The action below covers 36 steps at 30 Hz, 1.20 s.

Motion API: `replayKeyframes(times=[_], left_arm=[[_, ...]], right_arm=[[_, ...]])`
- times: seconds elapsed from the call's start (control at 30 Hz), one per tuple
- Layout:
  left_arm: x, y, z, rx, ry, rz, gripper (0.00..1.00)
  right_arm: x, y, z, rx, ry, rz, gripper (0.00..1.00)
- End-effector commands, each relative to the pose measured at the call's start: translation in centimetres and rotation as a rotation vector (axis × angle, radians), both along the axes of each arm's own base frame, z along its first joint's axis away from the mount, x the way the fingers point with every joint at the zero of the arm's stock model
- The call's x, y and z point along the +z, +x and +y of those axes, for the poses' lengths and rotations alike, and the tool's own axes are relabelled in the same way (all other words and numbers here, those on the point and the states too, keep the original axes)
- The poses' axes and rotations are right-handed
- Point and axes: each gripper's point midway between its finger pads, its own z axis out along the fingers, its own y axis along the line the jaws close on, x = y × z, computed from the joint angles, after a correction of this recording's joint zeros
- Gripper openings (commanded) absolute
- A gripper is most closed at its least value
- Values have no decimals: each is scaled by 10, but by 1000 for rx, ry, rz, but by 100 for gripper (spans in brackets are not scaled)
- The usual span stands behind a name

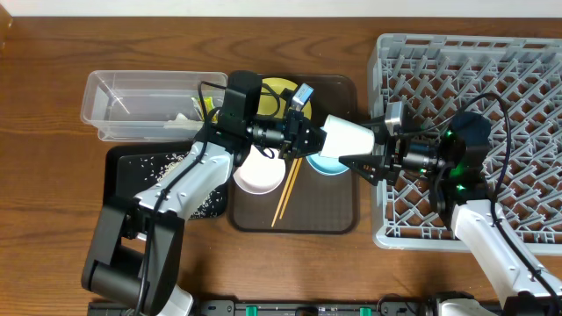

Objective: Sort waste into correct bins and load items into the dishwasher rack
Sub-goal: 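Hand the white cup from the left gripper to the right gripper, then carry the cup with the right gripper and place it in the rack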

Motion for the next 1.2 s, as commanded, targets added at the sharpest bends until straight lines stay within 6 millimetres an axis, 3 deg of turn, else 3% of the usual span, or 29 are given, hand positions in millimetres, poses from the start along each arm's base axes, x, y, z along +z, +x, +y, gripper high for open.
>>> replayKeyframes(times=[0.0, 0.33, 0.53, 0.6, 0.73, 0.87, 1.03, 1.17], left_arm=[[4, -5, -3, -30, -14, -8, 6], [4, -5, -3, -29, -13, -6, 8], [1, 1, -4, 5, 3, -23, 17], [-1, 5, -4, 19, 7, -68, 31], [-6, 14, -1, 50, 18, -187, 31], [-34, 36, 18, 163, 144, -226, 35], [-77, 53, 60, 273, 360, -227, 35], [-83, 57, 87, 302, 404, -234, 36]], right_arm=[[3, 4, 3, -8, -2, -12, 69], [2, 4, 3, -8, -3, -8, 57], [0, 4, 3, -8, -4, 6, 52], [-1, 4, 3, -9, -5, 13, 53], [-11, 9, 0, -52, -22, 76, 56], [-32, 21, -9, -161, -66, 182, 54], [-46, 33, -27, -266, -98, 248, 49], [-55, 41, -42, -349, -122, 292, 41]])
